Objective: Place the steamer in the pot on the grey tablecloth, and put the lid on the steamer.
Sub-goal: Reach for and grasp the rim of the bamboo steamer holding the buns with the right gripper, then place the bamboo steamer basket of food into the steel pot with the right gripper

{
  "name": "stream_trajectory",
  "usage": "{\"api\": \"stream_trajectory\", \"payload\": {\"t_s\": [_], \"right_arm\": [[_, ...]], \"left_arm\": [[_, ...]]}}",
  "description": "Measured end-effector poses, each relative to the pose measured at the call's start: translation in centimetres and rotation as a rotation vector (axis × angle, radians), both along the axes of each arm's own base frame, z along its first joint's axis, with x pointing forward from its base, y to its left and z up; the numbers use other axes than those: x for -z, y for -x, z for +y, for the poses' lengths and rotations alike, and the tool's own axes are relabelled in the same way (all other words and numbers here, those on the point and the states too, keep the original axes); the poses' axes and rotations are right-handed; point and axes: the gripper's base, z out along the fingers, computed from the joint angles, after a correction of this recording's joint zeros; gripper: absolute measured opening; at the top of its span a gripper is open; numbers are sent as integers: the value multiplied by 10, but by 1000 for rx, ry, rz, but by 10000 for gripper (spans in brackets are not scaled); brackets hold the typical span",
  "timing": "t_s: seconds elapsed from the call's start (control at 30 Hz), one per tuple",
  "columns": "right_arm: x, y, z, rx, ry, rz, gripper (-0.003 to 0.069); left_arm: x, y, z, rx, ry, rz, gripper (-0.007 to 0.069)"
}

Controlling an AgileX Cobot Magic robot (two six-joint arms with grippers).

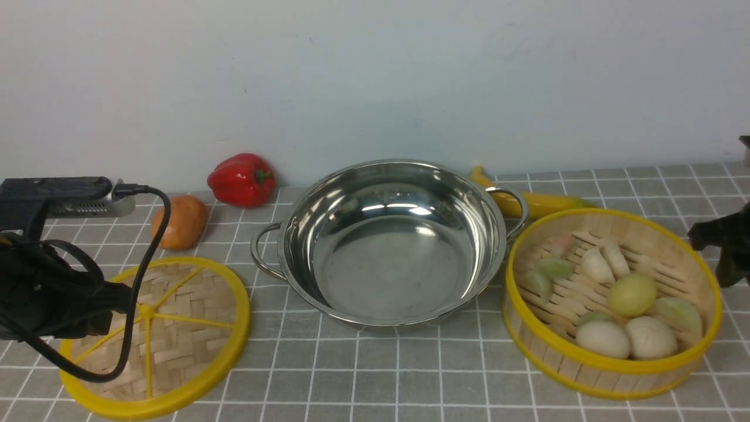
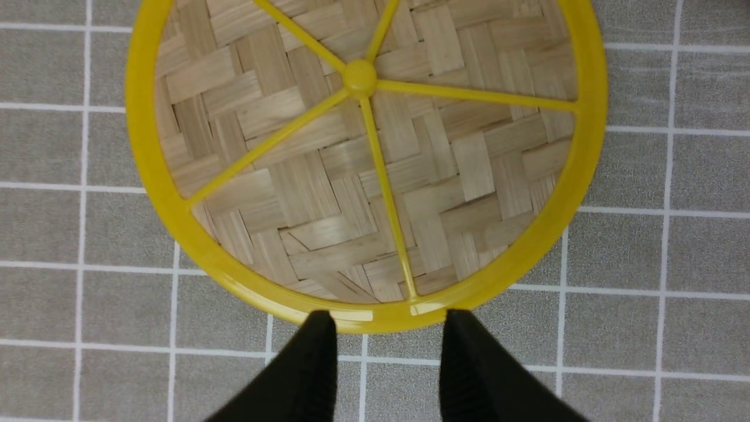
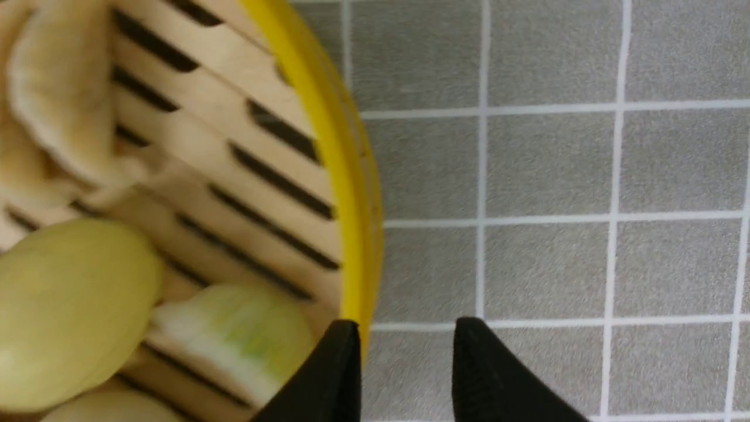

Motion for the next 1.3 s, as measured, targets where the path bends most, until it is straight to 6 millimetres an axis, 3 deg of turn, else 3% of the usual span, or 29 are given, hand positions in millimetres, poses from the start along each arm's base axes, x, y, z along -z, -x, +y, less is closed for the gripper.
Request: {"api": "stream_trajectory", "payload": {"t_s": [0.43,0.7,0.83,0.9,1.07,1.3], "right_arm": [[8,-7,4,-27,-79,-28,242],[35,-15,3,-25,-78,19,237],[40,-16,3,-22,-79,31,150],[38,-16,3,-17,-78,37,76],[27,-16,0,-44,-43,99,73],[-26,-16,-3,-59,-19,96,74]], "left_arm": [[0,0,0,2,-1,-1,243],[0,0,0,2,-1,-1,243],[0,0,0,2,-1,-1,243],[0,0,0,2,-1,-1,243],[0,0,0,2,-1,-1,243],[0,0,0,2,-1,-1,243]]}}
